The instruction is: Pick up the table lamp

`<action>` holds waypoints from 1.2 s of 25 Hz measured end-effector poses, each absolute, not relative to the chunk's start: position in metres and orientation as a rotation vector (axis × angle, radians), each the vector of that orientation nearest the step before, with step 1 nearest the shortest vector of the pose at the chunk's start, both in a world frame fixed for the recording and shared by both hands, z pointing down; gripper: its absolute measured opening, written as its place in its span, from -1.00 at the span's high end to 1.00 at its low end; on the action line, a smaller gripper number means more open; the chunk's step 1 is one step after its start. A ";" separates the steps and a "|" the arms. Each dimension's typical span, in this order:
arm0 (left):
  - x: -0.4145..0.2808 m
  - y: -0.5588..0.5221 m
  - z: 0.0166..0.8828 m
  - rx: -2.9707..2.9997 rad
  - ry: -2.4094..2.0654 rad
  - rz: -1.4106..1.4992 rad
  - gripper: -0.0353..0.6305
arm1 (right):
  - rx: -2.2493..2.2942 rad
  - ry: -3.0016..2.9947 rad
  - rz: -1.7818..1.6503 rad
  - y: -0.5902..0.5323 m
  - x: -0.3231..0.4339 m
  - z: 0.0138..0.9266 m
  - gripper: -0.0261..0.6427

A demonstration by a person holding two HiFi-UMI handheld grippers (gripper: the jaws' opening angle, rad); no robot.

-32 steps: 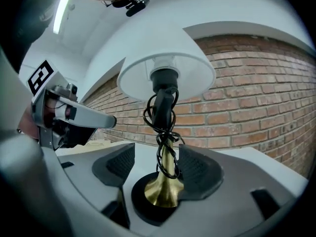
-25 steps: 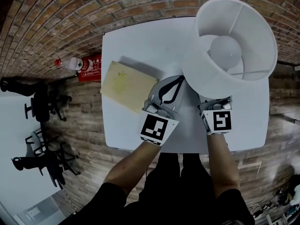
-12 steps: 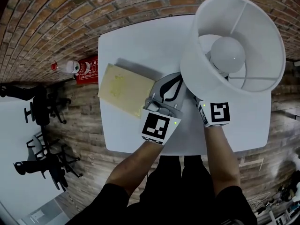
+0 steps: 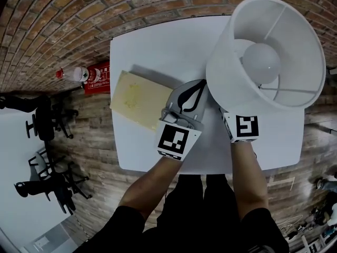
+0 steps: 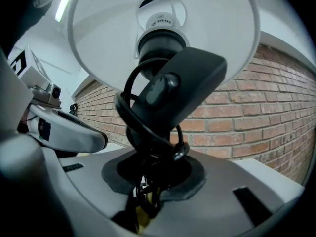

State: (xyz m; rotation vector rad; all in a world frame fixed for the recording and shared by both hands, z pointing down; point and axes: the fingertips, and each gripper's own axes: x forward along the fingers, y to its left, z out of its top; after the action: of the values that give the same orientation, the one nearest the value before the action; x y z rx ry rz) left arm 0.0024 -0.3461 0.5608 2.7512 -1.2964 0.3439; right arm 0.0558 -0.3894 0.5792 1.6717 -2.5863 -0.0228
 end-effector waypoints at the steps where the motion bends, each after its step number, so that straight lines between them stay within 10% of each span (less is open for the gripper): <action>1: 0.001 -0.346 0.560 2.749 -1.297 0.345 0.87 | 1.663 -2.588 -0.012 -0.390 0.055 0.577 0.62; 30: -0.012 -0.321 0.466 2.706 -1.222 0.331 0.87 | 1.504 -2.605 0.294 -0.359 0.071 0.482 0.75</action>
State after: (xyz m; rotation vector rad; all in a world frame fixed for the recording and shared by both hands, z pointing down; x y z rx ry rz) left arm -0.0122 -0.3208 0.4662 2.7060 -1.2220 0.3310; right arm 0.0706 -0.3589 0.4824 1.5038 -2.6053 0.2940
